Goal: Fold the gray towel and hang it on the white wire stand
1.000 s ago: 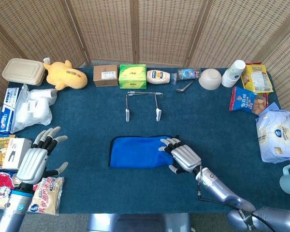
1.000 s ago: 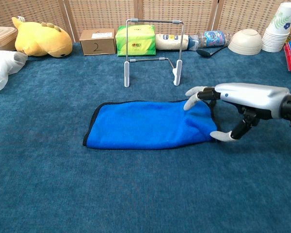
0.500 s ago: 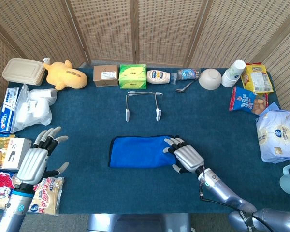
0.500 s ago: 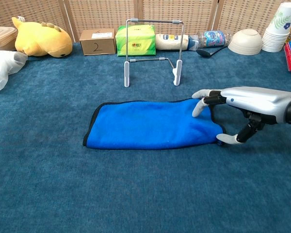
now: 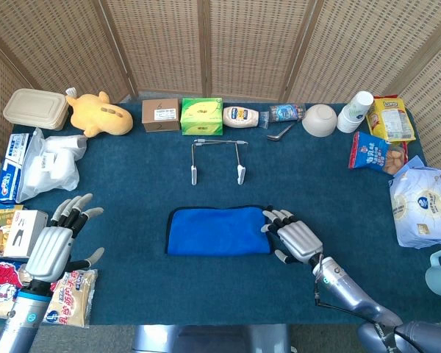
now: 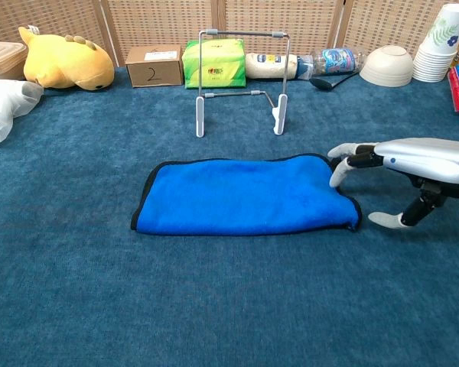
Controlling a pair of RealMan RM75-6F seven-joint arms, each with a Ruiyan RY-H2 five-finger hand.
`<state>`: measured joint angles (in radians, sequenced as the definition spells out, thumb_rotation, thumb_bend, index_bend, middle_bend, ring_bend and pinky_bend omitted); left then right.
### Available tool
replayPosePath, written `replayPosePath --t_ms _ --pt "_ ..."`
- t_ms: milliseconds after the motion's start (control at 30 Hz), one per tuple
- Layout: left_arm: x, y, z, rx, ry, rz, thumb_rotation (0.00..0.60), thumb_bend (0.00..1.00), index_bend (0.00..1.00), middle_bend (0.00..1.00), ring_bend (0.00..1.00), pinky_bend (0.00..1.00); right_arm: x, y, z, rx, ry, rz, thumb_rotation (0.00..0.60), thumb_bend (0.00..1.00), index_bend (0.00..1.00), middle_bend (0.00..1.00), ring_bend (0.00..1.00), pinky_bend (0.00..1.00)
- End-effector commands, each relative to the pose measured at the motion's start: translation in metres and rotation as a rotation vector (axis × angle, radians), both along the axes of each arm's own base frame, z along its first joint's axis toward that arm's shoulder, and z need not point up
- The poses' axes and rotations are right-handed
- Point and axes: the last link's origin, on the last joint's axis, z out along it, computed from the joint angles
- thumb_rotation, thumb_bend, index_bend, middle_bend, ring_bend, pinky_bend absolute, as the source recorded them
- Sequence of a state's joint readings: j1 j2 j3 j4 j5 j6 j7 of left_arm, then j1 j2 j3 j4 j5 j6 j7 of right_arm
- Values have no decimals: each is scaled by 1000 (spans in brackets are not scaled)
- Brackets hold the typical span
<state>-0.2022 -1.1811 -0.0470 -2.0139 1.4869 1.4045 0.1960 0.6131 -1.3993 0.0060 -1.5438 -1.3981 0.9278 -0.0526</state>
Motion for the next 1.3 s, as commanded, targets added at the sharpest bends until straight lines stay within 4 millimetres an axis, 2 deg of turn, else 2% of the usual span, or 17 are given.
replayPosePath --t_ms 33,167,267,500,667,933,1100,1167,1300 --pt "-1 0 1 3 -3 0 600 340 208 38 0 0 3 -2 6 -17 -12 3 600 381 248 47 0 0" --pt "-2 -1 2 7 -9 1 600 342 207 40 0 0 13 -8 14 -46 -57 -2 600 381 247 47 0 0" --pt "-2 -2 2 7 -12 2 600 341 207 40 0 0 27 -12 17 -46 -111 6 600 381 249 47 0 0" --pt "-2 -3 0 1 -12 0 600 341 207 38 0 0 50 -12 0 3 -119 60 600 379 253 47 0 0" --pt "-3 -4 1 3 -9 3 600 340 207 38 0 0 58 -15 -14 23 -105 82 600 381 253 47 0 0" --pt "-5 -6 3 2 -7 11 600 341 207 37 0 0 54 -21 -32 47 -64 82 600 380 253 47 0 0" --pt "-5 -6 3 1 -6 13 600 341 207 37 0 0 44 -23 -38 50 -31 63 600 380 252 47 0 0" --pt "-5 -6 3 1 -6 10 600 340 207 37 0 0 33 -23 -40 49 -7 41 600 379 253 47 0 0" --pt "-4 -6 3 1 -6 7 600 340 207 36 0 0 24 -22 -38 40 8 27 600 379 251 47 0 0"
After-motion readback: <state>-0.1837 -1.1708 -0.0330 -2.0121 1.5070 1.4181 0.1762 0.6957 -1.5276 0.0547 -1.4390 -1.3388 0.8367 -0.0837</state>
